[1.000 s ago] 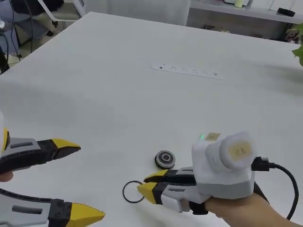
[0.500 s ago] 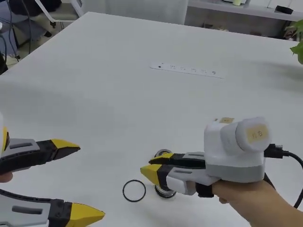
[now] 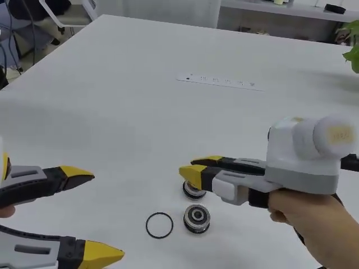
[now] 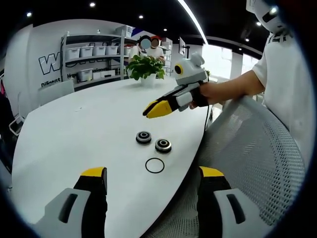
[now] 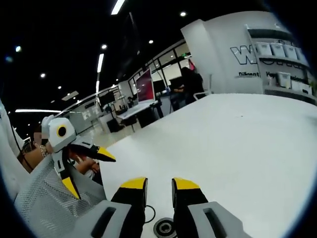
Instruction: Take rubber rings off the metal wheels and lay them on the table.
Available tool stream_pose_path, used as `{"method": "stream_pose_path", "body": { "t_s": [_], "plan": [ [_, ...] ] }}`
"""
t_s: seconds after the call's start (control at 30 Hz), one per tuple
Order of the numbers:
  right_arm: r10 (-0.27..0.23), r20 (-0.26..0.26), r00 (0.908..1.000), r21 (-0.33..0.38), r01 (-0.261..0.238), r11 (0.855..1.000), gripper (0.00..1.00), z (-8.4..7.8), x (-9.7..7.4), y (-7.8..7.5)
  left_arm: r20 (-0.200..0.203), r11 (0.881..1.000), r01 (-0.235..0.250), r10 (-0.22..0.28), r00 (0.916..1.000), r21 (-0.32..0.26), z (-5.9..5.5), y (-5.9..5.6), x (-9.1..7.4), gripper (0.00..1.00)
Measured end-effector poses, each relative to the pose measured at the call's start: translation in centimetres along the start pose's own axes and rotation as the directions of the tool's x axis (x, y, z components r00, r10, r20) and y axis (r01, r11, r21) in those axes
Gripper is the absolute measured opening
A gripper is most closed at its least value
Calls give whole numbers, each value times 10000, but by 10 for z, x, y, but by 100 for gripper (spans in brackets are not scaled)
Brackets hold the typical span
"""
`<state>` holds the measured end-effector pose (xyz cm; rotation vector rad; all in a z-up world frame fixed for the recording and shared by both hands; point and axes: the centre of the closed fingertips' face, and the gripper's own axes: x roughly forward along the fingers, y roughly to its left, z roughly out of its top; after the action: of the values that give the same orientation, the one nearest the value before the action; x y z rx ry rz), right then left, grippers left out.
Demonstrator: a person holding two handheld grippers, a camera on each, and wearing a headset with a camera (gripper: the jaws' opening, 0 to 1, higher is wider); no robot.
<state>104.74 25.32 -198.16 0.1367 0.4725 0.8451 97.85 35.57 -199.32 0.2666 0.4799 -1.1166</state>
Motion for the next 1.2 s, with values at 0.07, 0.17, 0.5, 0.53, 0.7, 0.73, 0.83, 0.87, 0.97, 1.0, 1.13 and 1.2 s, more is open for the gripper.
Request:
{"method": "stream_pose_path", "body": {
  "t_s": [0.07,0.17,0.5,0.53,0.7,0.73,0.83,0.87,0.97,1.0,1.13,1.2],
  "plan": [
    [-71,184,9998,66,69,10000,18,6,-4,-3,-12,10000,-2,2,10000,3,0,0,0,72],
    [-157,506,9986,256,144,9996,20,13,-10,-8,-17,10000,7,-7,10000,-6,0,0,0,72],
    [-335,1016,9943,636,271,9976,22,28,-28,-21,-11,10000,29,-29,10000,-21,0,-1,0,72],
    [-442,946,9945,651,382,9972,23,27,-29,-24,-17,10000,44,-44,10000,-7,0,-1,0,72],
    [-525,915,9944,479,483,9977,25,24,-37,-29,-6,10000,64,-64,10000,-7,0,-1,0,72],
    [-532,867,9948,462,493,9977,26,23,-38,-30,4,10000,63,-63,10000,-21,0,-1,0,72],
    [-422,804,9959,382,393,9985,26,20,-42,-33,17,9999,103,-103,9999,-43,0,-2,0,72],
    [-334,746,9967,423,303,9986,27,18,-43,-33,15,9999,108,-108,9999,-44,0,-2,0,72],
    [-265,681,9973,381,239,9990,28,11,-47,-38,0,9999,129,-129,9999,-49,0,-3,0,72],
    [-274,647,9975,442,245,9987,28,10,-48,-40,1,9999,133,-133,9999,-55,0,-3,0,72],
    [-388,689,9969,502,354,9981,26,10,-52,-46,-7,9999,148,-148,9999,-86,0,-3,1,72],
    [-438,657,9969,538,403,9977,27,8,-52,-48,-30,9998,184,-185,9998,-93,0,-3,1,72]
  ]
}}
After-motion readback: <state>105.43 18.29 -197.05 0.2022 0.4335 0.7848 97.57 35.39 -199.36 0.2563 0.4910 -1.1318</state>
